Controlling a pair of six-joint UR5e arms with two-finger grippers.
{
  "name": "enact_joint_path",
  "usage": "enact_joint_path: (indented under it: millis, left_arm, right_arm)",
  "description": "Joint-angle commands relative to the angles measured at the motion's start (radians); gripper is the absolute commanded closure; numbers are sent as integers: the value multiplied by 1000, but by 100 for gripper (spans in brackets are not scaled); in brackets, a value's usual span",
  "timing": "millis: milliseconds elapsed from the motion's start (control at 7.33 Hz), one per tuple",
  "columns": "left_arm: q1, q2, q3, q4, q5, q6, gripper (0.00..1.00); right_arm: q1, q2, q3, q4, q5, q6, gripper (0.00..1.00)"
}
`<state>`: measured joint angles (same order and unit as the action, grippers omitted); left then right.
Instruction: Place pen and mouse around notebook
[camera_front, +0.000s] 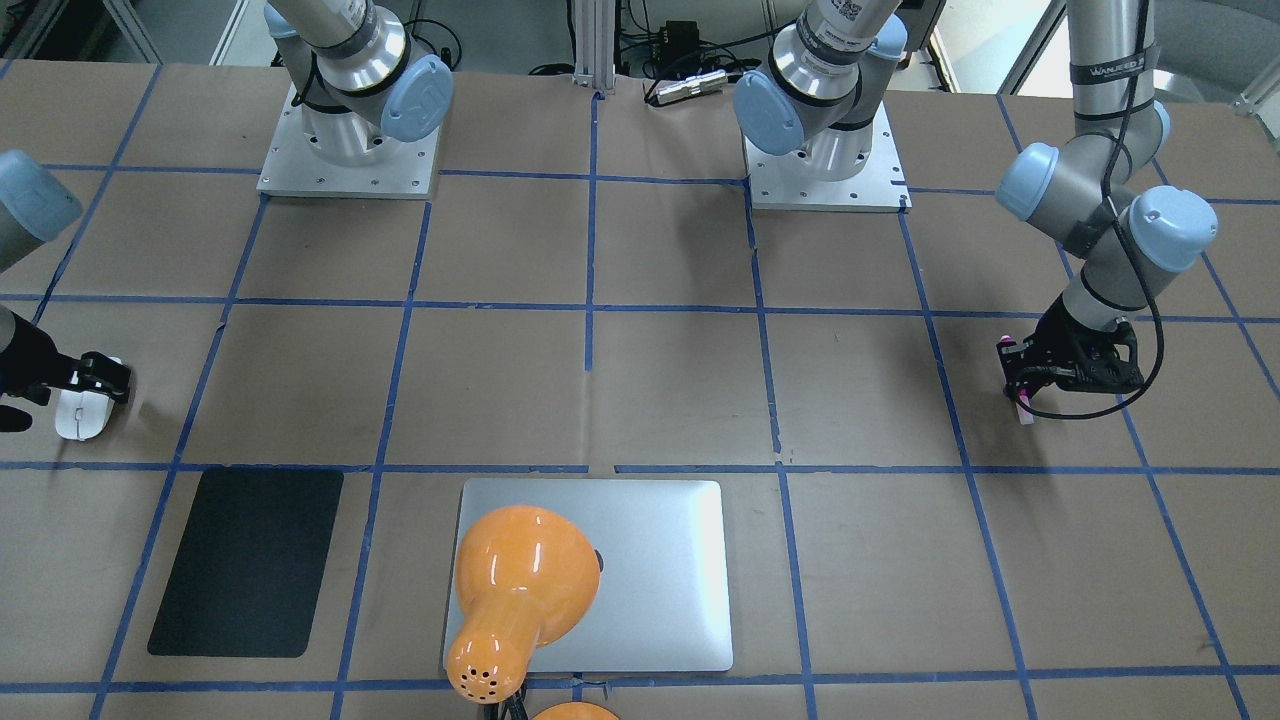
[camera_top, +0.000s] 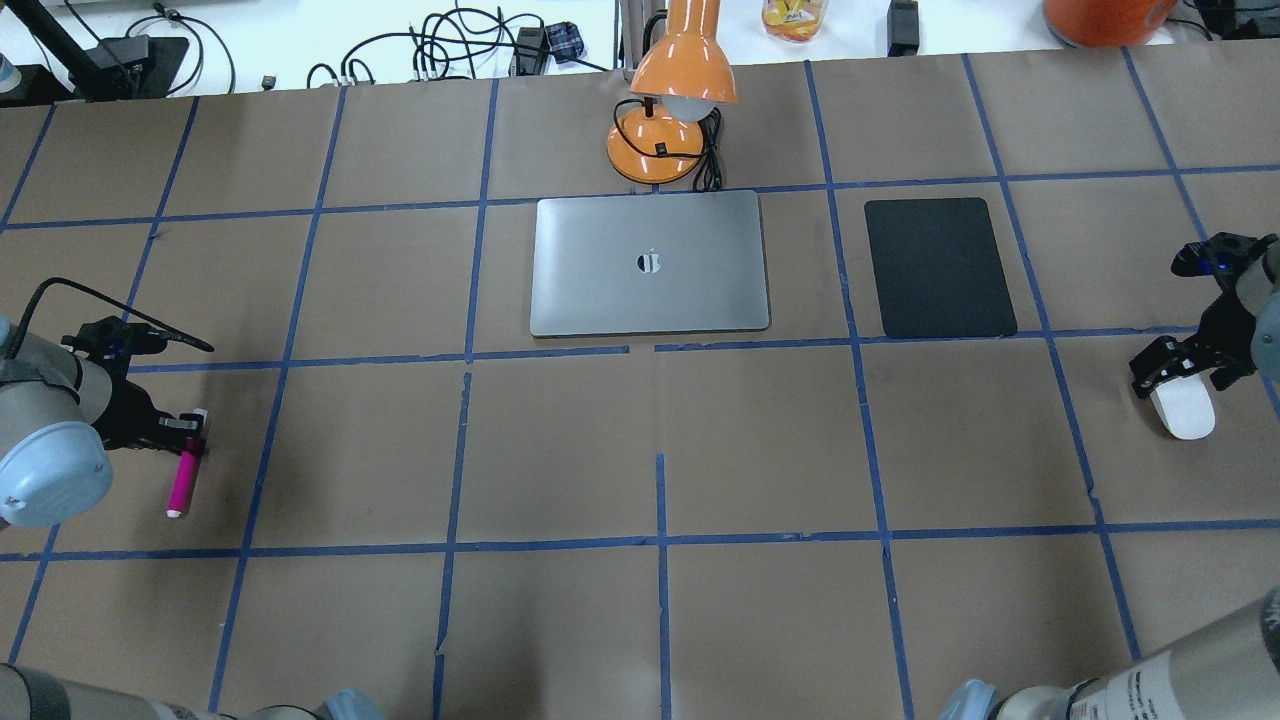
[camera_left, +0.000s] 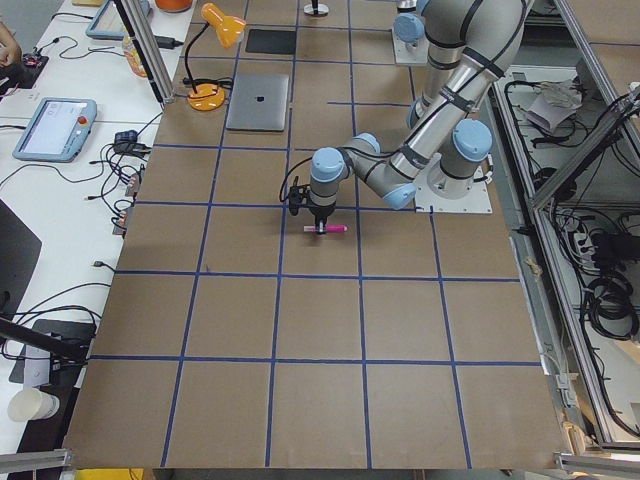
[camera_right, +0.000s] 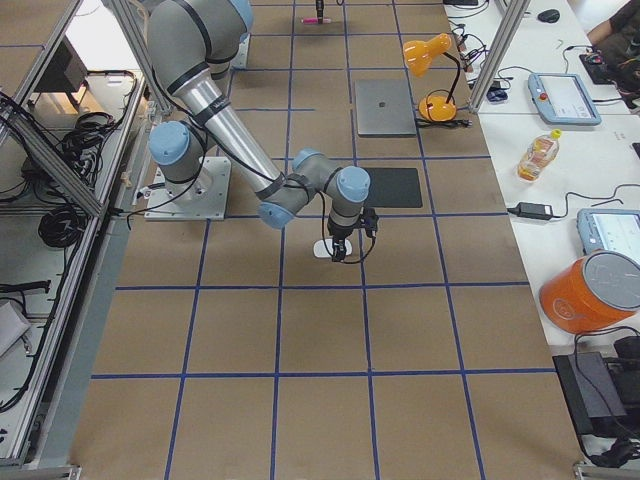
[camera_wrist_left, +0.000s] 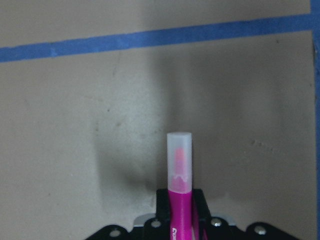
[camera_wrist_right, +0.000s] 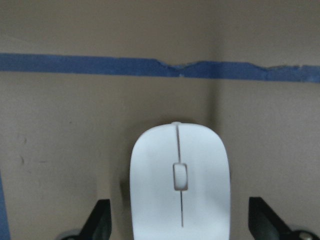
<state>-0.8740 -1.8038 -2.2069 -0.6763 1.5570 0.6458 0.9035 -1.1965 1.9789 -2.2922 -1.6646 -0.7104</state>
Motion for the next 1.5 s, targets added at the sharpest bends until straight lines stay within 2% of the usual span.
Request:
enact_joint_path:
  millis: [0, 136, 273, 409, 545, 682, 1091, 1364]
  left_arm:
    - [-17, 29, 4, -63, -8, -146, 100]
    - [-84, 64, 3, -106, -21, -264, 100]
    - [-183, 105, 3, -153, -22, -441, 100]
    - [-297, 128, 4, -161, -15, -650, 100]
    - [-409, 132, 4, -155, -8, -852, 100]
    - [-512, 115, 7, -141, -12, -1076, 100]
    - [-849, 72, 22, -57, -15, -1713, 100]
    - [-986, 45, 30, -25, 29, -2016, 100]
  right_arm:
    - [0, 0, 2, 3, -1, 0, 20]
    - [0, -2, 2, 3, -1, 0, 31]
    - [0, -2, 0, 2, -1, 0, 48]
    - [0, -2, 1, 3, -3, 2, 62]
    - [0, -11, 2, 3, -30, 3, 68]
    - [0, -14, 2, 5, -47, 3, 71]
    - [35, -35, -44, 10, -37, 14, 71]
    - [147, -37, -102, 43, -35, 133, 71]
